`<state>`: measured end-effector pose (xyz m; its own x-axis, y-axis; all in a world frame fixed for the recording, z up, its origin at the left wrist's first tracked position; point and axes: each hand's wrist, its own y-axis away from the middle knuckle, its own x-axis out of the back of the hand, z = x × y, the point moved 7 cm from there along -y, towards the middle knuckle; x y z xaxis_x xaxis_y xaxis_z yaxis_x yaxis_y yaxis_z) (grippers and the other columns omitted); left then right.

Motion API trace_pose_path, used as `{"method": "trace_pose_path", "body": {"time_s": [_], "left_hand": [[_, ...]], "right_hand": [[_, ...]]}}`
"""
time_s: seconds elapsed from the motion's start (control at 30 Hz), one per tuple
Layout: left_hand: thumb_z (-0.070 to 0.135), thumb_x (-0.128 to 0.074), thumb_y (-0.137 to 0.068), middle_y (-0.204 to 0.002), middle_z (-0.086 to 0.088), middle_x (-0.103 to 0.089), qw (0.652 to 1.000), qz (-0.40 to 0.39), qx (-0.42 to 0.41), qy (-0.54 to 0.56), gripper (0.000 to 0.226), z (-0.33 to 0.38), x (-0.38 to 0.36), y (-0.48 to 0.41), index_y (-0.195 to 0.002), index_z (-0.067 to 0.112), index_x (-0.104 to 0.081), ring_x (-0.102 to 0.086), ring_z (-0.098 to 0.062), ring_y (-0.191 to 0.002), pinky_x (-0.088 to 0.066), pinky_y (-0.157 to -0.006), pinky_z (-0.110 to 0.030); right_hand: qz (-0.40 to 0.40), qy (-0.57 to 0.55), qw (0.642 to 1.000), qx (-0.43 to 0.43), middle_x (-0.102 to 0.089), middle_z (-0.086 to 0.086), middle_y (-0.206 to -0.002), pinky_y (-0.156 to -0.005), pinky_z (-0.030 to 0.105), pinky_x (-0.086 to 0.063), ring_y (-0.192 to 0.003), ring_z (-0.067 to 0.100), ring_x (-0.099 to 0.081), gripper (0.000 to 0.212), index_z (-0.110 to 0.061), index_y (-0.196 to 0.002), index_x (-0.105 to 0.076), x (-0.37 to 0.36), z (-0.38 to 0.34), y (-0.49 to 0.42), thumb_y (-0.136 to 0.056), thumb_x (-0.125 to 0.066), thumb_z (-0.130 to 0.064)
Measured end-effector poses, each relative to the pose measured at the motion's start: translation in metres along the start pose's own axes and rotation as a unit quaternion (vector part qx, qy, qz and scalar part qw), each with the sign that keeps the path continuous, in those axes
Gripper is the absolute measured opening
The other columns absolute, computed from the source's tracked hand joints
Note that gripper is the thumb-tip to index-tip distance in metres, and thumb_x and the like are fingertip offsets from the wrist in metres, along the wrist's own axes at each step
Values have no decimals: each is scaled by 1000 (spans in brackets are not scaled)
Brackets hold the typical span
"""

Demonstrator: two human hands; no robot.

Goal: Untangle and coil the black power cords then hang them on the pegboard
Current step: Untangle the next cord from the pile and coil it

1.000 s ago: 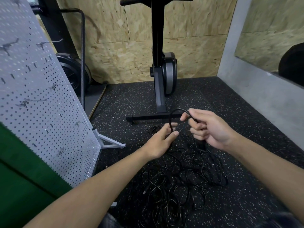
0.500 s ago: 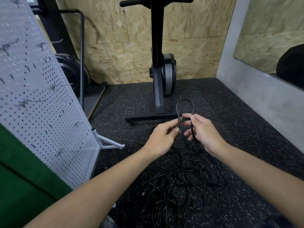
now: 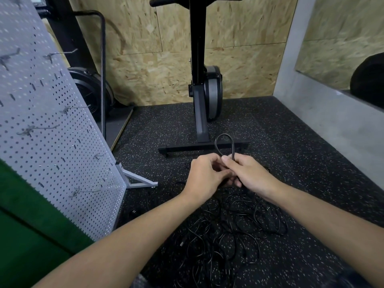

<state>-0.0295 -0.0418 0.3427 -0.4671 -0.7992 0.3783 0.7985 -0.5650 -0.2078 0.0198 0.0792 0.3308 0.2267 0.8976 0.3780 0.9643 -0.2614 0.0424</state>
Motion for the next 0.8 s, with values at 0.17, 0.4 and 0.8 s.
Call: {"method": "trace_pose_path", "body": {"time_s": [0.17,0.4,0.8], "left_hand": [[37,-81,-90,-74,1,-78,998,-30,33,-34,29,-13,-5,-1,-87,12,-66,-75,-11,-74,-58,-80,-31],[42,-71,-97,-90,4,-75,955,-230,-45,-183,20,-46,-28,2,-90,24,-66,-67,-9,-78,-55,-78,-31],[46,-58,-105,-80,0,-69,940,-246,5,-236,31,-88,-13,-6,-86,24,-68,-60,-15,-65,-52,-66,-37]], "right_hand": [[68,33,996,36,-71,-7,-76,-69,32,-51,-67,3,-60,25,-18,-89,-73,14,-7,1,-106,-56,-24],[87,-197,976,39,-63,2,-68,-82,46,-53,-68,23,-63,22,-6,-98,-63,33,-16,1,-110,-45,-9],[126,-145,981,0,-45,-2,-69,-46,25,-34,-52,9,-36,20,-12,-116,-65,58,-1,-9,-110,-46,-13]]}}
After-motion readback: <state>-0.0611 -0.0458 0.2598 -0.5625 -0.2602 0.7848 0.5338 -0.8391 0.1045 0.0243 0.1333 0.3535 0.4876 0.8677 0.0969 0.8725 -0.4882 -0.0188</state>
